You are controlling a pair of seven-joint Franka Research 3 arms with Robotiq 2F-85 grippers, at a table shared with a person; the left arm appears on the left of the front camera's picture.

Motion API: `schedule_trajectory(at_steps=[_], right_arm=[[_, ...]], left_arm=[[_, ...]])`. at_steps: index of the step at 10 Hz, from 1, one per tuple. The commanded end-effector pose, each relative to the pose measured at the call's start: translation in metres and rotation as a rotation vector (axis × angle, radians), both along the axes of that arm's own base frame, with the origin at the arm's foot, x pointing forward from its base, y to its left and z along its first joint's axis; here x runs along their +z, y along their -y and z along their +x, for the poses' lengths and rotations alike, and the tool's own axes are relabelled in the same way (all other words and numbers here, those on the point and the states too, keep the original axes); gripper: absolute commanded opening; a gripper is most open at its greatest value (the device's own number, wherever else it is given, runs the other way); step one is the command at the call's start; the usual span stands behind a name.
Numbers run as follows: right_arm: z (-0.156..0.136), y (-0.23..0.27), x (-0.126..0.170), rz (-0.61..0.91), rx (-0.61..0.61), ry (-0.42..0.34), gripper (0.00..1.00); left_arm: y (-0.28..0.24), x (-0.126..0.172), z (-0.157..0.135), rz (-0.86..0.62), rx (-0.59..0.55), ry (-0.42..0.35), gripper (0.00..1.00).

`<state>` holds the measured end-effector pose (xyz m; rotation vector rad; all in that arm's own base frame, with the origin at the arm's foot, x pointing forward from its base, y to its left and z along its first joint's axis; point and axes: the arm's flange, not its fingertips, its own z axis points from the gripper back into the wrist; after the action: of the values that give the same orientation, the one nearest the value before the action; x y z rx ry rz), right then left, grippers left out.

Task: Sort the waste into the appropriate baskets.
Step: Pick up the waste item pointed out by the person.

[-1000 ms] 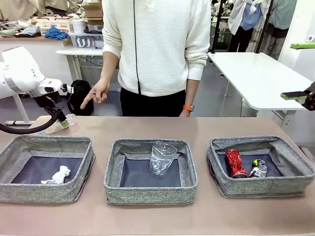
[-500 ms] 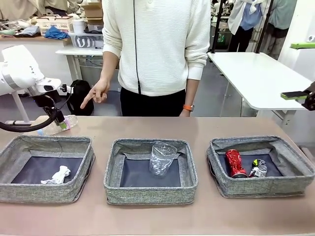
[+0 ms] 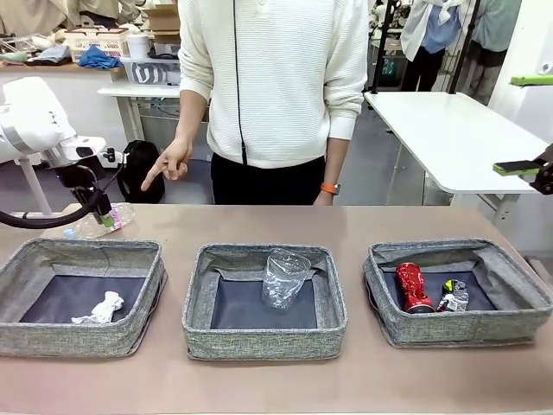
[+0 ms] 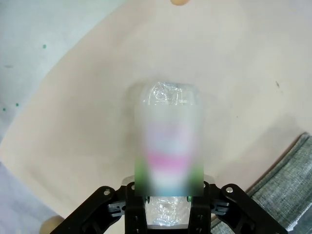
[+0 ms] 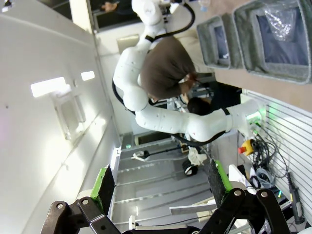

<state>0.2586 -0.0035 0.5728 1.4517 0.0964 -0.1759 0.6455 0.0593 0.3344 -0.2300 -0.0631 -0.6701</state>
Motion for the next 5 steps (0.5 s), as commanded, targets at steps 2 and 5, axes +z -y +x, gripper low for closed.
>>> schedule_trajectory(at_steps=[2,5], right_arm=[[0.001,-0.002,0.006,0.023,0.000,0.016,1.00],[0.001,-0.002,0.006,0.023,0.000,0.016,1.00]], left_arm=[[-0.013,0.068,-0.019,-0.044,0.160,0.090,0.35],[-0.018,0.200,-0.111,-0.247,0.401,-0.061,0.35]])
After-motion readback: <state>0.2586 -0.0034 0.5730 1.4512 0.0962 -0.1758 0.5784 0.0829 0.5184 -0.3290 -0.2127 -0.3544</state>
